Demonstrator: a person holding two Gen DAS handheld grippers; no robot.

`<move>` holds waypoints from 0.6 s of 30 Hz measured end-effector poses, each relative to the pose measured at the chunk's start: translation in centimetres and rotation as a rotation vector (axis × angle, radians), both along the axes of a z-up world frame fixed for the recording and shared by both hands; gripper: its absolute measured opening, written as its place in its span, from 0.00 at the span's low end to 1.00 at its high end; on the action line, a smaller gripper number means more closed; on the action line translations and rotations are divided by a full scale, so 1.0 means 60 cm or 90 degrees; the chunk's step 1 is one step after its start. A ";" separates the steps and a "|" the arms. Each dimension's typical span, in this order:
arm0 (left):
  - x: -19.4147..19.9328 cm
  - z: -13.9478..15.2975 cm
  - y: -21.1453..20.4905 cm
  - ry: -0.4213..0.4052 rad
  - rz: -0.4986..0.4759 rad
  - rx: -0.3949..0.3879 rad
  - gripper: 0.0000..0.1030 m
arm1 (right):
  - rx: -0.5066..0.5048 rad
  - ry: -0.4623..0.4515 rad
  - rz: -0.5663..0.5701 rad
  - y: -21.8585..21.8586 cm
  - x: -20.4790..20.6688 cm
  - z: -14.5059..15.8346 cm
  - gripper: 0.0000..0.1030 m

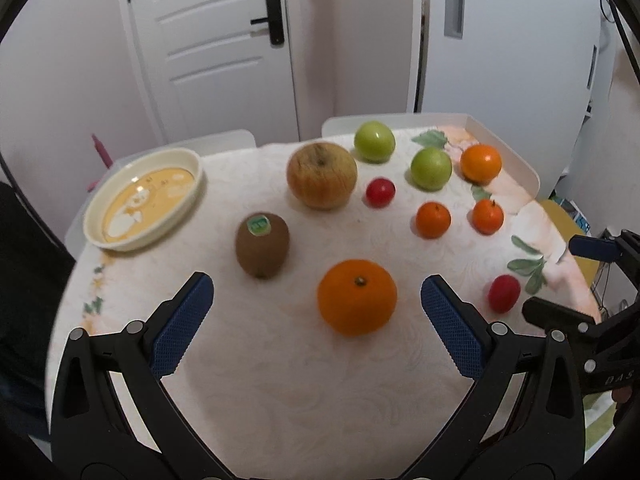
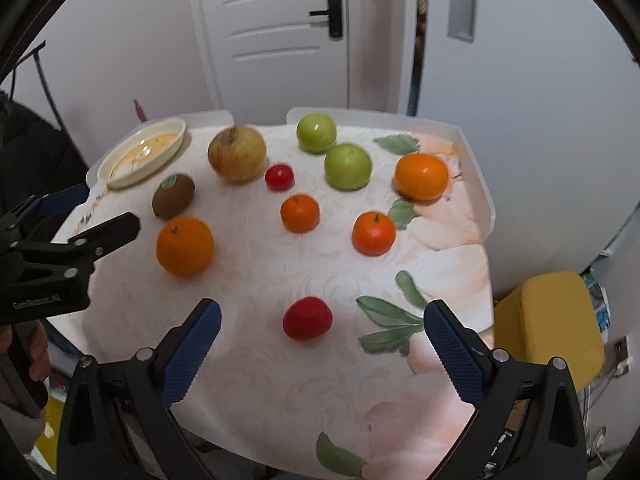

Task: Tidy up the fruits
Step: 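Grasp the large orange with the left gripper while the right gripper grasps the red tomato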

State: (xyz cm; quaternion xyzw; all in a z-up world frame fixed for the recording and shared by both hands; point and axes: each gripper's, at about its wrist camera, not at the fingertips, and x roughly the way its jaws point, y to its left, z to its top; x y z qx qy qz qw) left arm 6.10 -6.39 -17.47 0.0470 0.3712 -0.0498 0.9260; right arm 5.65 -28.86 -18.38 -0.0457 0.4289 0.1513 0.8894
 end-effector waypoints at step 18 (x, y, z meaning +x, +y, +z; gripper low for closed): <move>0.043 -0.090 -0.039 0.064 -0.004 -0.013 0.63 | -0.003 0.033 0.076 0.011 0.017 -0.077 0.76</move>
